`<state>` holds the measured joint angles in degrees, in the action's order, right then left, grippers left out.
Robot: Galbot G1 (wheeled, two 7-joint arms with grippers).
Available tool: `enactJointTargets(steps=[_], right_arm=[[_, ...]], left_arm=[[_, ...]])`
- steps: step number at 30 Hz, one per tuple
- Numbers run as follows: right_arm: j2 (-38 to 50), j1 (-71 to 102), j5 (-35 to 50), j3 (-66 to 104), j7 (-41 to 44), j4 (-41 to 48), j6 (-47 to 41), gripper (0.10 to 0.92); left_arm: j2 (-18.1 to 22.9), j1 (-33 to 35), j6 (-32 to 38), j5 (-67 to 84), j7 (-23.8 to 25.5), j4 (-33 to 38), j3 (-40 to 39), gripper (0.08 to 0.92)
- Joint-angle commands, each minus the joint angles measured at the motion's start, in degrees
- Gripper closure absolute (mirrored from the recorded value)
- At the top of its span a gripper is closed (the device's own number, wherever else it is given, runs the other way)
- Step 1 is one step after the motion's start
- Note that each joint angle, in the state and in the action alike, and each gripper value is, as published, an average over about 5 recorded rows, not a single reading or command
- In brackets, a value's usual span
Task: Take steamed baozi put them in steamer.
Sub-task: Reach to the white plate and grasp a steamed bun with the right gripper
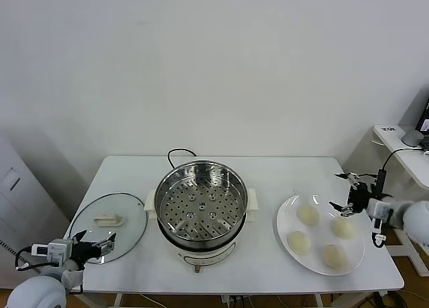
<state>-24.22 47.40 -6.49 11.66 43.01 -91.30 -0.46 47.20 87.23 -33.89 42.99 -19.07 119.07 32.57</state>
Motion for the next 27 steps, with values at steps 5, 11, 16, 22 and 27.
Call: enactJointTargets(steps=[5,11,16,22,27], right_arm=[[2.2,-41.1,3.9,-43.3,17.1,13.4,4.4,0.203],[-2.4,-45.6,2.4,-49.4,18.2,19.1,5.7,0.203],[-6.1,-45.5,1.2,-50.7,18.0,22.8,6.4,0.203],[-10.6,-43.6,1.4,-50.0,16.0,26.0,6.0,0.203],[-13.0,-42.4,1.4,-49.7,15.0,27.8,5.8,0.203]], left_arm=[[0.1,-0.1,-0.1,-0.1,0.0,-0.1,0.0,0.177],[0.3,-0.1,-0.1,-0.2,0.1,-0.4,-0.1,0.177],[0.4,-0.2,-0.5,-0.4,0.1,-0.3,0.0,0.177],[0.4,0.1,-0.5,-0.4,0.1,-0.4,0.3,0.177],[0.4,0.2,-0.4,-0.4,0.1,-0.5,0.4,0.177]])
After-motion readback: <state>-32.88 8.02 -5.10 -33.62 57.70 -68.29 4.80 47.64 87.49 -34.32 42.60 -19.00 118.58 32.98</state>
